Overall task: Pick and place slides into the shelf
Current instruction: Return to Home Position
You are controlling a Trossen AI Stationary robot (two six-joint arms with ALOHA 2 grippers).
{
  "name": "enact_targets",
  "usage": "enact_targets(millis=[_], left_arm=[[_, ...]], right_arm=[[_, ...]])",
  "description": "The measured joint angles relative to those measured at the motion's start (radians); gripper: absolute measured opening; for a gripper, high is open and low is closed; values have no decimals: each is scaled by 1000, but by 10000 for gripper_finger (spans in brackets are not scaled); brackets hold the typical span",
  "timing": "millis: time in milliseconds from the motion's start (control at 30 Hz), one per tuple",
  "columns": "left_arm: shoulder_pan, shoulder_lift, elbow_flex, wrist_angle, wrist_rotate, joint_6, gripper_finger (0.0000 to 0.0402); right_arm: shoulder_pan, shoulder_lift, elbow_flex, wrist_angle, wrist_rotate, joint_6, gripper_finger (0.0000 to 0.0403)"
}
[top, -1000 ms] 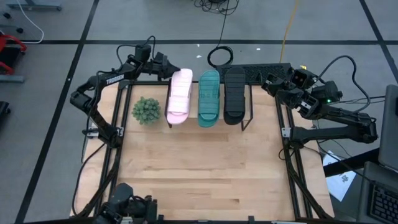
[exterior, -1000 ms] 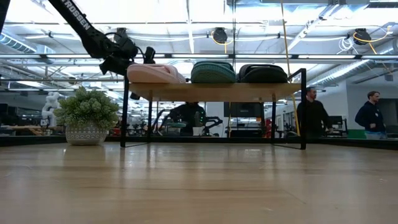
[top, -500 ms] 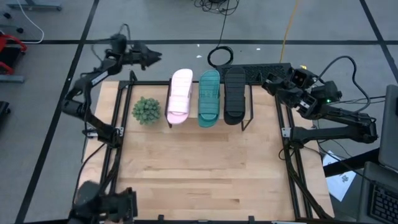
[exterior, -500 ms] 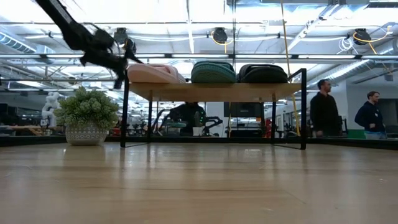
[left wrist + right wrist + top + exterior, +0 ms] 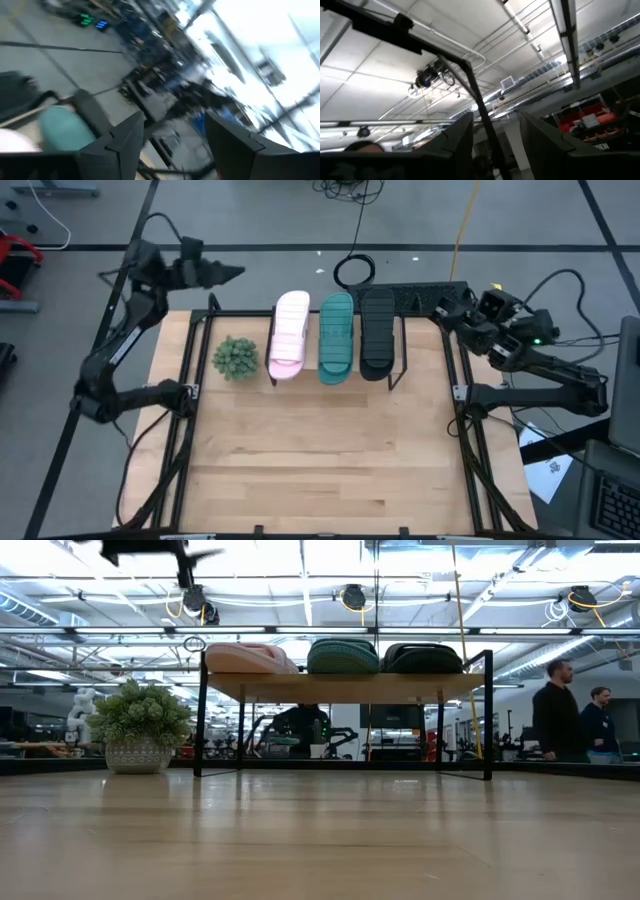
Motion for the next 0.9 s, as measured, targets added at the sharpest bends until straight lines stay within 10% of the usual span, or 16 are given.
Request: enact_targets(millis=[267, 467, 633, 900], left_arm=[[-55, -280, 0, -76, 49, 32, 209], [-74, -520, 0, -592, -112, 264, 209], [-91, -687, 0, -978, -329, 425, 209], [-91, -895, -67, -1078, -435, 436, 209]], right_arm=[[-40, -176, 0, -414, -171, -55, 153], [-40, -268, -1, -813, -176, -255, 153], [-40, -282, -30, -821, -152, -359, 153], [-40, -298, -158, -843, -184, -445, 153]])
